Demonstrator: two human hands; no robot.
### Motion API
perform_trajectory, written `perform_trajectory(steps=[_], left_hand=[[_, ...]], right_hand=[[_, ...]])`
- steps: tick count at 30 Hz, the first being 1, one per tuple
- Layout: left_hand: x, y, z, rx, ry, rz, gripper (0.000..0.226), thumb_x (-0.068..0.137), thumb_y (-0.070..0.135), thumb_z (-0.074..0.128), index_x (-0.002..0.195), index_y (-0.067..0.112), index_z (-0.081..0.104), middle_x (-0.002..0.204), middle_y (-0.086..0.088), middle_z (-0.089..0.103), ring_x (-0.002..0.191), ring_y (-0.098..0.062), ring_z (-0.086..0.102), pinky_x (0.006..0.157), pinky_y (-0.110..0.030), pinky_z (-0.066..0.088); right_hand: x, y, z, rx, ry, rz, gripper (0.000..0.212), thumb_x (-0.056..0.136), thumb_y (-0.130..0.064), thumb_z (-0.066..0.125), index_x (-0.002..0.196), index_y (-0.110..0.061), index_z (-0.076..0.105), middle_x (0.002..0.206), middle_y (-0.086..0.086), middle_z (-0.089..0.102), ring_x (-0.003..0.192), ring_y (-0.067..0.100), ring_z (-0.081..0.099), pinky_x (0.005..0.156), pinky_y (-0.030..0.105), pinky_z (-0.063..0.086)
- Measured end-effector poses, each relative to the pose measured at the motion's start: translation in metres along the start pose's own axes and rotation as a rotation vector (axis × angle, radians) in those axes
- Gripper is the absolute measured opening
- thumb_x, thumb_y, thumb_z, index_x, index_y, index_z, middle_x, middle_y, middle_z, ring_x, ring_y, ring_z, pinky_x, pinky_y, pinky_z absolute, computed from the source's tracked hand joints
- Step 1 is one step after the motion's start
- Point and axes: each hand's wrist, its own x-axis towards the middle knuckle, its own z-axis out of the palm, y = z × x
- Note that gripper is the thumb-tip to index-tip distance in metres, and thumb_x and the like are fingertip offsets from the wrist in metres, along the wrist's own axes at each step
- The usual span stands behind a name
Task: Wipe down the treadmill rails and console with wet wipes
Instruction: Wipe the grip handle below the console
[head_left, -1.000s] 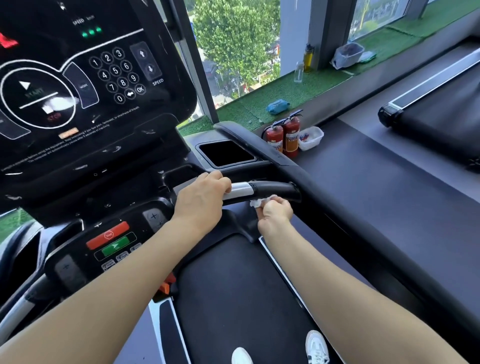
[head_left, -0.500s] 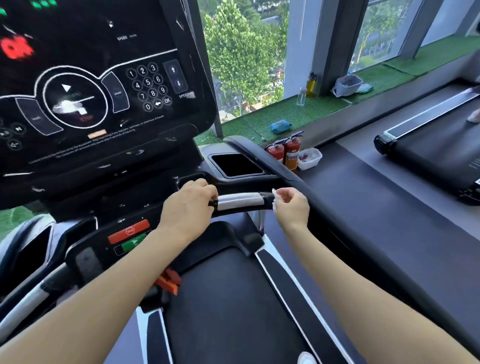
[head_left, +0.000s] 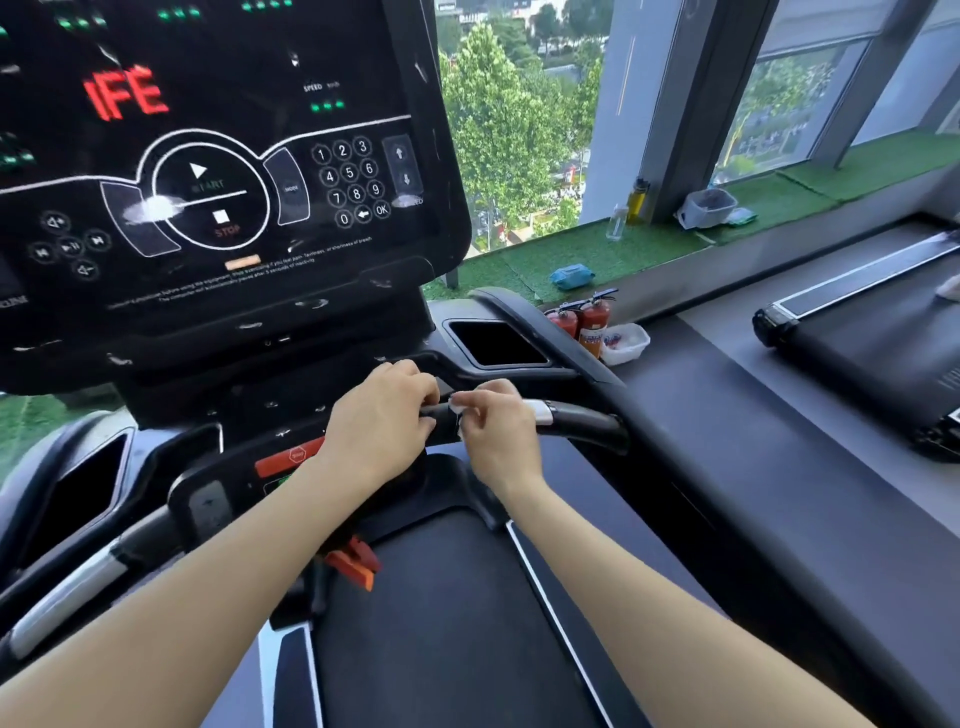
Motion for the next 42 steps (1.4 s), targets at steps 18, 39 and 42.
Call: perform_trajectory(steps=[18, 39, 42], left_hand=[[-0.015, -0.038, -0.015, -0.153, 0.06, -0.03, 0.014, 0.093, 0.028, 0.055, 0.102, 0.027, 0.066, 0.104, 0.008, 0.054, 0.102, -0.013, 0.047, 0.079, -0.031, 0.046], [-0.014, -0.035, -0.015, -0.014, 0.105, 0.06, 0.017, 0.094, 0.021, 0.049, 0.1, 0.021, 0.065, 0.102, 0.006, 0.054, 0.099, -0.015, 0.048, 0.063, -0.031, 0.04], [-0.015, -0.034, -0.014, 0.002, 0.109, 0.047, 0.017, 0.094, 0.023, 0.049, 0.101, 0.022, 0.065, 0.103, 0.007, 0.054, 0.1, -0.015, 0.048, 0.063, -0.03, 0.038]], right_hand=[[0.026, -0.036, 0.007, -0.153, -0.167, 0.141, 0.025, 0.087, -0.001, 0.052, 0.092, -0.012, 0.074, 0.091, 0.008, 0.067, 0.087, 0.02, 0.06, 0.074, 0.02, 0.042], [-0.046, 0.007, 0.025, 0.039, 0.014, 0.122, 0.019, 0.083, -0.001, 0.066, 0.095, -0.012, 0.075, 0.091, -0.001, 0.072, 0.077, 0.003, 0.062, 0.079, 0.015, 0.048], [-0.041, 0.003, 0.019, 0.058, 0.119, 0.146, 0.015, 0.083, -0.006, 0.067, 0.096, -0.009, 0.074, 0.091, 0.003, 0.073, 0.082, 0.01, 0.065, 0.084, 0.022, 0.051]])
